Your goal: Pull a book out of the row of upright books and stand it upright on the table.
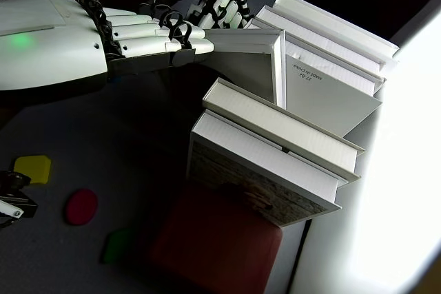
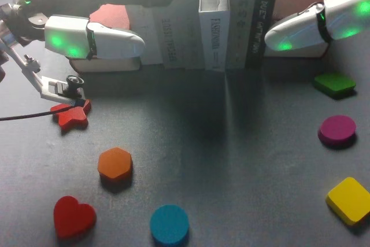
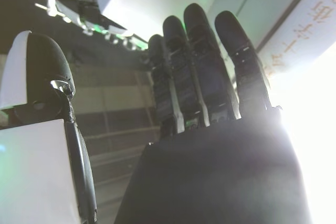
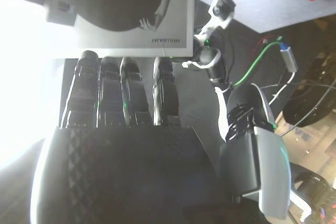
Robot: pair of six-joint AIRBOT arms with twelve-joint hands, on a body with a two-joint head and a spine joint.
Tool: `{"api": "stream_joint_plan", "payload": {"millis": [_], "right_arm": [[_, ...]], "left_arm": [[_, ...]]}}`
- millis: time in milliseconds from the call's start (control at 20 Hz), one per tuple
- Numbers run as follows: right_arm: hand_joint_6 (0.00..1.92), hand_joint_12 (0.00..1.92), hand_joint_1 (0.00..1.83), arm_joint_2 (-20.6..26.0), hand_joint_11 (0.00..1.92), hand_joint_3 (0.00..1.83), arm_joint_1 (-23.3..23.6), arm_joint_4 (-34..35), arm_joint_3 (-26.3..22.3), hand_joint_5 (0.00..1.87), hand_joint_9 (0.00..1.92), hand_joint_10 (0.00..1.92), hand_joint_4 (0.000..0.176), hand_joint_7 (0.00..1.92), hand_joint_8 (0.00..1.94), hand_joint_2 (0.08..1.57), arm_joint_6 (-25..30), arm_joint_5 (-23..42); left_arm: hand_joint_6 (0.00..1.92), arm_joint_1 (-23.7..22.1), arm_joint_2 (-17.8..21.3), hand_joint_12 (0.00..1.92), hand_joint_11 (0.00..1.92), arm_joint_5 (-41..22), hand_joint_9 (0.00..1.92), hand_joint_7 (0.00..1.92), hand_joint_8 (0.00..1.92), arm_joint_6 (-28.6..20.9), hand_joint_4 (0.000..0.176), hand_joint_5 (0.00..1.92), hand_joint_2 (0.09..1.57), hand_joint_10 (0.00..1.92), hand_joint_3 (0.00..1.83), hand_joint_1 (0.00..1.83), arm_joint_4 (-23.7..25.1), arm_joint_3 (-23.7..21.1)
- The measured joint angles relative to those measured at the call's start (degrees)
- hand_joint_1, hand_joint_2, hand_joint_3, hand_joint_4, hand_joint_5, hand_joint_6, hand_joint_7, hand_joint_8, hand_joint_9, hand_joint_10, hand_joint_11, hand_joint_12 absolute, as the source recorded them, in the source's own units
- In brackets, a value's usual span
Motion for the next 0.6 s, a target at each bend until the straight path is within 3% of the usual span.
{"api": "stream_joint_plan", "payload": {"millis": [50,100,150,250,350,400,450,500,550,600], "right_arm": [[0.01,0.0,0.0,0.0,0.0,0.02,0.0,0.0,0.0,0.2,0.0,0.0,0.109,0.0,0.0,1.19,0.0,0.0],[0.01,0.0,0.0,0.0,0.0,0.04,0.0,0.0,0.1,0.2,0.0,0.0,0.095,0.0,0.0,1.24,0.0,0.0],[0.0,0.0,0.0,0.0,0.0,0.02,0.0,0.0,0.2,0.21,0.0,0.0,0.096,0.0,0.0,1.25,0.0,0.0],[0.0,0.0,0.0,0.0,0.0,0.02,0.1,0.0,0.3,0.2,0.0,0.0,0.077,0.0,0.0,1.29,0.0,-0.3],[0.01,0.0,0.0,0.1,0.0,0.02,0.2,0.0,0.3,0.21,0.0,0.0,0.077,0.0,0.0,1.29,0.0,-0.5],[0.01,0.0,0.0,0.2,0.0,0.03,0.3,0.0,0.3,0.21,0.0,0.0,0.096,0.0,0.0,1.31,0.0,-0.6],[0.01,0.0,0.05,0.2,0.0,0.02,0.3,0.0,0.3,0.24,0.0,0.0,0.085,0.0,0.0,1.32,0.0,-0.7],[0.01,0.0,0.04,0.3,0.0,0.01,0.4,0.0,0.3,0.24,0.0,0.0,0.098,0.0,0.0,1.31,0.0,-0.8],[0.02,0.0,0.07,0.5,0.0,0.0,0.4,0.0,0.3,0.26,0.0,0.0,0.092,0.0,0.0,1.29,0.0,-0.8],[0.01,0.0,0.01,0.6,0.0,0.0,0.4,0.0,0.3,0.24,0.0,0.0,0.102,0.0,0.0,1.27,0.0,-1.0]], "left_arm": [[0.0,0.0,0.0,1.33,0.0,0.0,0.55,0.64,0.0,0.0,0.028,0.57,0.95,0.02,0.0,0.95,0.0,0.0],[0.01,0.0,0.1,1.35,0.06,0.0,0.62,0.65,0.01,0.0,0.013,0.59,0.94,0.05,0.0,0.94,0.0,0.0],[0.01,0.1,0.8,1.33,0.08,0.4,0.6,0.65,0.01,0.0,0.003,0.59,0.95,0.04,0.0,0.94,0.2,-0.7],[0.0,0.2,2.8,1.4,0.02,0.9,0.57,0.62,0.0,0.0,0.0,0.55,0.94,0.02,0.0,0.95,0.0,-2.2],[0.0,0.8,5.5,1.44,0.0,1.1,0.57,0.62,0.0,0.0,0.008,0.55,0.94,0.02,0.0,0.97,-0.5,-4.5],[0.0,1.4,7.4,1.53,0.0,1.6,0.61,0.63,0.0,0.0,0.014,0.55,0.94,0.04,0.0,0.98,-0.7,-6.1],[0.0,2.0,9.1,1.55,0.03,2.2,0.6,0.63,0.0,0.0,0.038,0.55,0.95,0.04,0.01,0.97,-0.9,-7.6],[0.0,2.5,10.7,1.56,0.03,2.7,0.61,0.63,0.0,0.0,0.022,0.54,0.97,0.04,0.01,1.01,-0.8,-9.2],[0.0,3.0,12.3,1.57,0.01,2.7,0.6,0.62,0.0,0.0,0.016,0.54,0.97,0.03,0.01,1.03,-0.9,-10.4],[0.0,3.1,13.2,1.55,0.0,3.0,0.58,0.6,0.0,0.0,0.019,0.54,0.96,0.02,0.0,1.05,-0.9,-11.1]]}}
